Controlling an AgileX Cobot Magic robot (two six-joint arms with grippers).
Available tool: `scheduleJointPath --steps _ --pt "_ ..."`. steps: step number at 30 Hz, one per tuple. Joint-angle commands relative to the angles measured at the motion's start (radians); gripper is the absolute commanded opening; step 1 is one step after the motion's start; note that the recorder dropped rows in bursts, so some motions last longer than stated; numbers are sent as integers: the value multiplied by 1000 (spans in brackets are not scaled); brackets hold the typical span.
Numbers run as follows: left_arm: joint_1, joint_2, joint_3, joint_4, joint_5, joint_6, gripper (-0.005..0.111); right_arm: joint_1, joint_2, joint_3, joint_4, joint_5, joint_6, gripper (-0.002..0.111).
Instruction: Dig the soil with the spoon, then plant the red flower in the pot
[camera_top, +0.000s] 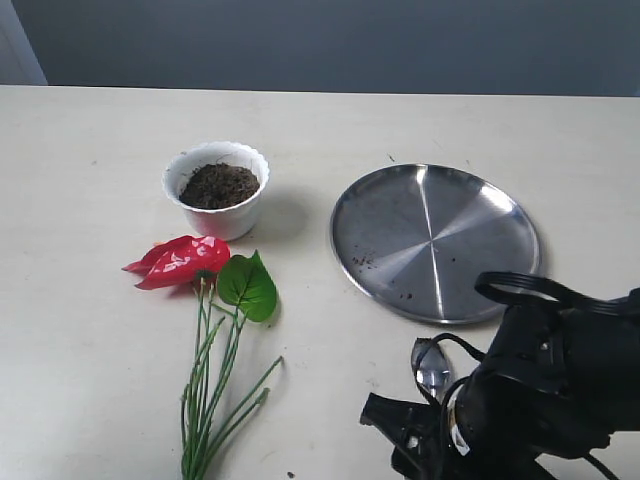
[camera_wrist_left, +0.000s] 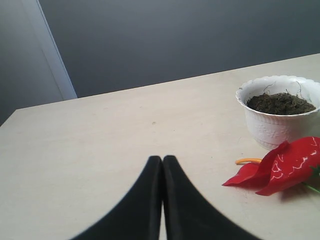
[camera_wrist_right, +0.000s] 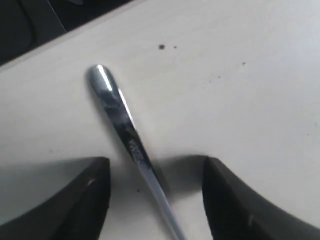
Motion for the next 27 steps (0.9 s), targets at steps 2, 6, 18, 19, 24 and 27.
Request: scheduleJointPath --steps 2,6,18,19,24,27 --pt "-2 -4 2 1 -7 -3 0 0 38 13 4 -150 -7 29" --pt "-2 -4 2 1 -7 -3 0 0 45 13 7 -180 -7 13" --pt "-2 -4 2 1 -7 -3 0 32 45 2 201 -273 -3 12" --pt "-2 -4 2 1 -7 -3 0 35 45 -6 236 -263 -3 9" --pt "-2 -4 2 1 -7 -3 0 37 45 -62 420 -157 5 -1" --pt "-2 -4 2 1 -7 -3 0 37 45 -86 460 -113 42 -1"
